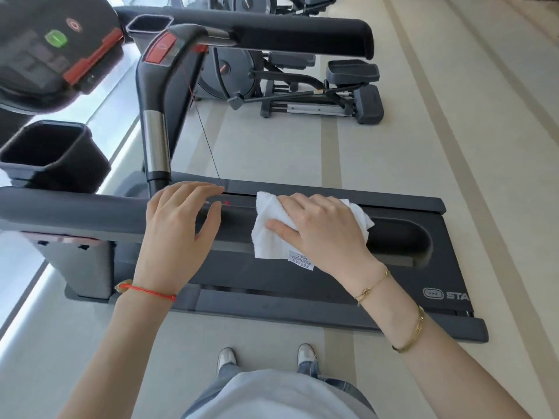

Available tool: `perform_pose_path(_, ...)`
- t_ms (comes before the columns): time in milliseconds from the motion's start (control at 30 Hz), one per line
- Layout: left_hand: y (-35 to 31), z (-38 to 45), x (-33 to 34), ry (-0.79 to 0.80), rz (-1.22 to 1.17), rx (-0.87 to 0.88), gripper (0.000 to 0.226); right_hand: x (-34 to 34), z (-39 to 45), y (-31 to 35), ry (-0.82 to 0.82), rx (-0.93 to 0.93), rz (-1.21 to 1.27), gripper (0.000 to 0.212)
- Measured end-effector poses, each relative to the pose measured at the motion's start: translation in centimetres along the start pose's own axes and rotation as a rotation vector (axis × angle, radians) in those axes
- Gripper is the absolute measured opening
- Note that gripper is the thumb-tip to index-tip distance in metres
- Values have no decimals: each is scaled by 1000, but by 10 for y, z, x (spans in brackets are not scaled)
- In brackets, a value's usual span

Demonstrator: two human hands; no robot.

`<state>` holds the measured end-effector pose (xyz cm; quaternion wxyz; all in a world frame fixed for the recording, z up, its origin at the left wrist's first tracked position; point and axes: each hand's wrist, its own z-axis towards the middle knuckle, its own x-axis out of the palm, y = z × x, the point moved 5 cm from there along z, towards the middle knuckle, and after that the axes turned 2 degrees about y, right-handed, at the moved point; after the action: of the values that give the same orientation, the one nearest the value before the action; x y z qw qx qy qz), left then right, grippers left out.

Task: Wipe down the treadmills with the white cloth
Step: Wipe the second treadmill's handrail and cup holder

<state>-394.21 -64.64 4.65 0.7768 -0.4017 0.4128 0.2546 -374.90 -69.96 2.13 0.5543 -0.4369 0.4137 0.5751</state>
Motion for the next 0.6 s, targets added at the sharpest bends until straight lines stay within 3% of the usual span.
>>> perform_pose_path(333,113,0,-49,-2,5,-15,25,19,72,134,-42,-30,17,60)
perform_pose_path(500,151,5,-59,1,-25,21,23,15,56,131,-284,-37,106,43)
perform_pose_path(600,169,10,-64,-5,-43,47,22,13,48,124,-339,24,115,39)
